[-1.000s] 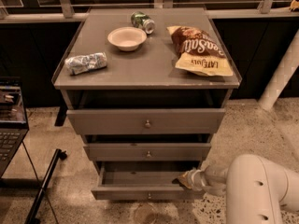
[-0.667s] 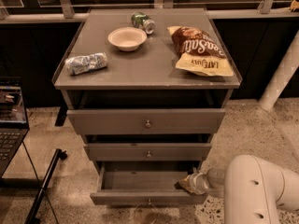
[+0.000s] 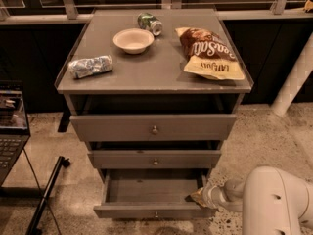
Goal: Open bottom drawer
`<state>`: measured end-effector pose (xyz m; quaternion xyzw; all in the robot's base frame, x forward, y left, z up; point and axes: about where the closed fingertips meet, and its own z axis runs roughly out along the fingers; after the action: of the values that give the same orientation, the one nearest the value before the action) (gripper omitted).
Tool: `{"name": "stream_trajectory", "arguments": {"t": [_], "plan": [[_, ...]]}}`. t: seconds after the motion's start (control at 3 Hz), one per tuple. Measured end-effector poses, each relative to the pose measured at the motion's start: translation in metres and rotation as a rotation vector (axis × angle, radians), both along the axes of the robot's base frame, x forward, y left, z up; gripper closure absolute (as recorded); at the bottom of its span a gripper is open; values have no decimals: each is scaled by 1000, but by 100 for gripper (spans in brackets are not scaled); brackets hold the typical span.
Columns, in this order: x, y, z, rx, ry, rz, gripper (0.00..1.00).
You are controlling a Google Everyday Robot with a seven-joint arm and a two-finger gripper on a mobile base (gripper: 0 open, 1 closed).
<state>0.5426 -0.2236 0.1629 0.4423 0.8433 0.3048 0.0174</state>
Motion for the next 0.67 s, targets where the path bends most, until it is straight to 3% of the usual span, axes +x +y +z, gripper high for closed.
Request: {"name": "stream_trajectory", "arguments": {"t": [0.33,0.67], "plan": [[0,0,1,3,2,1,100],[-35,1,10,65,37,37,100]]}}
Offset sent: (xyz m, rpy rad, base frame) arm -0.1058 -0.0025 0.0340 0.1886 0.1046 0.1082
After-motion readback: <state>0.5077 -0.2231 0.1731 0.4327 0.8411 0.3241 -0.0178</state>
